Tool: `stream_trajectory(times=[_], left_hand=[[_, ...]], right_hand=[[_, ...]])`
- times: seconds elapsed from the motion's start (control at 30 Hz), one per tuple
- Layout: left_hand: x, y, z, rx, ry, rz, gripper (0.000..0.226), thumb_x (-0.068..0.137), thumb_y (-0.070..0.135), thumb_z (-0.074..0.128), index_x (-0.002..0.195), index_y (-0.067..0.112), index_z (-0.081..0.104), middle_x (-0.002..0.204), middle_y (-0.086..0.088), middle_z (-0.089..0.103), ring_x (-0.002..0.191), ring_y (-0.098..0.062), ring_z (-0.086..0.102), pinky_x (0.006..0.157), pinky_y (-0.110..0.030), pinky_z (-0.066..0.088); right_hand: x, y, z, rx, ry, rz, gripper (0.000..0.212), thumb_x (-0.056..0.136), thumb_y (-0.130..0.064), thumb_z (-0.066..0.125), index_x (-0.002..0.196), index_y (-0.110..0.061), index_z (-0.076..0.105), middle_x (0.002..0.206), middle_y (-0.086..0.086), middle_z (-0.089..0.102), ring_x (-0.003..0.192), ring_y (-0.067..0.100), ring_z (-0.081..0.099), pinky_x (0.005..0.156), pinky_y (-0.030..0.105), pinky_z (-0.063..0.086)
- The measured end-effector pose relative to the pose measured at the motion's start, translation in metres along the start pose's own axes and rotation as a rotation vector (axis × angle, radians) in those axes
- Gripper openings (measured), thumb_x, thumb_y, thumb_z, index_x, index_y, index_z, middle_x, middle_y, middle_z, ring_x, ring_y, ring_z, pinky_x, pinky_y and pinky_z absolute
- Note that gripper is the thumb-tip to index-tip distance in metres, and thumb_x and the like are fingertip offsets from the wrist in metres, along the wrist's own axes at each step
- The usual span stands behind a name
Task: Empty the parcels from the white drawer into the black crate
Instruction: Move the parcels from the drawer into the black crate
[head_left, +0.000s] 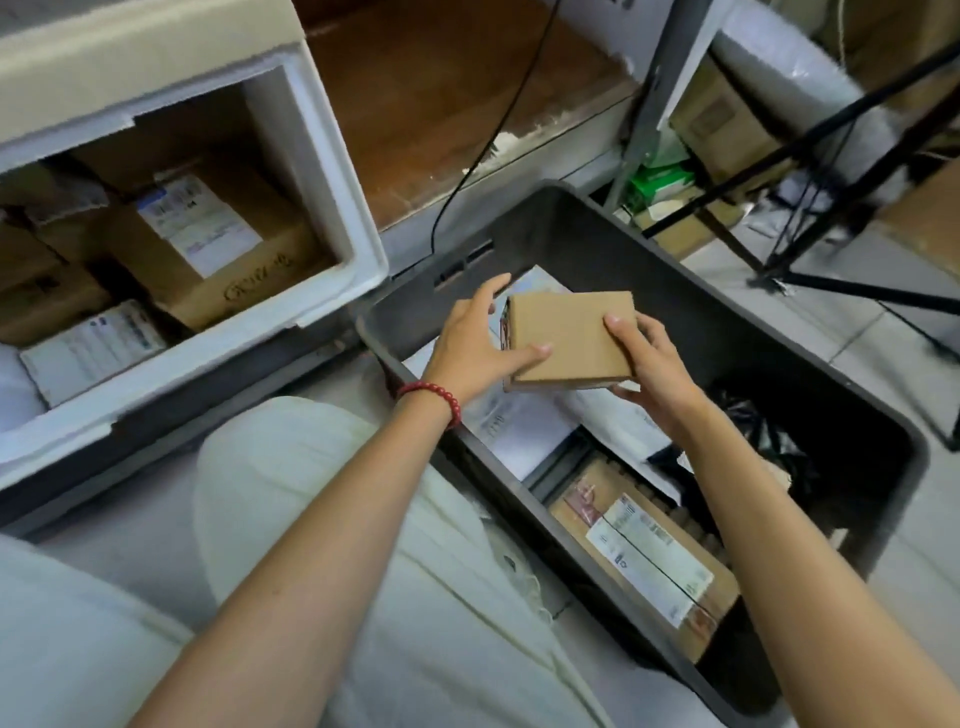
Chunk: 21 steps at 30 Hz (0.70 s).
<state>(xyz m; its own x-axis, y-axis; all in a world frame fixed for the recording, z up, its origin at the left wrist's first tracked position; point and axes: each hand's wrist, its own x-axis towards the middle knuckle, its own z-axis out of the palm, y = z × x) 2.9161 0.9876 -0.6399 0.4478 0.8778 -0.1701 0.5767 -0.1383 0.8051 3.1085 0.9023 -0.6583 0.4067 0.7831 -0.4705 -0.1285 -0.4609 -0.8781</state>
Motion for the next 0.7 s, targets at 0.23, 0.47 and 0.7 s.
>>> stream_trajectory(times=[0.23,0.47,0.7], left_hand=[[0.009,-0.017,0.033,0.372,-0.272,0.029,0.066,0.081,0.051,0.066,0.139,0.036,0.039,0.136,0.006,0.048,0.118,-0.017,0.052,0.091,-0.031,0.043],[0.012,-0.03,0.029,0.453,-0.203,0.072,0.049,0.087,0.048,0.059,0.132,0.033,0.046,0.123,0.012,0.057,0.113,-0.013,0.054,0.086,-0.03,0.044],[0.009,-0.035,0.021,0.528,-0.129,0.065,0.044,0.089,0.047,0.056,0.129,0.031,0.049,0.12,0.012,0.059,0.114,-0.014,0.054,0.093,-0.034,0.042]], right_hand=[[0.009,0.034,-0.024,-0.229,-0.091,0.008,0.032,0.089,-0.039,0.066,0.119,-0.028,0.063,0.097,-0.007,0.065,0.08,-0.001,0.062,0.072,0.015,0.05],[0.03,0.063,-0.022,-0.547,-0.382,0.067,0.048,0.086,-0.04,0.069,0.132,-0.031,0.058,0.125,-0.004,0.062,0.113,0.01,0.058,0.101,0.029,0.046],[0.031,0.087,0.0,-0.714,-0.377,0.103,0.043,0.092,-0.041,0.061,0.133,-0.027,0.056,0.126,0.002,0.062,0.119,0.022,0.056,0.104,0.037,0.041]])
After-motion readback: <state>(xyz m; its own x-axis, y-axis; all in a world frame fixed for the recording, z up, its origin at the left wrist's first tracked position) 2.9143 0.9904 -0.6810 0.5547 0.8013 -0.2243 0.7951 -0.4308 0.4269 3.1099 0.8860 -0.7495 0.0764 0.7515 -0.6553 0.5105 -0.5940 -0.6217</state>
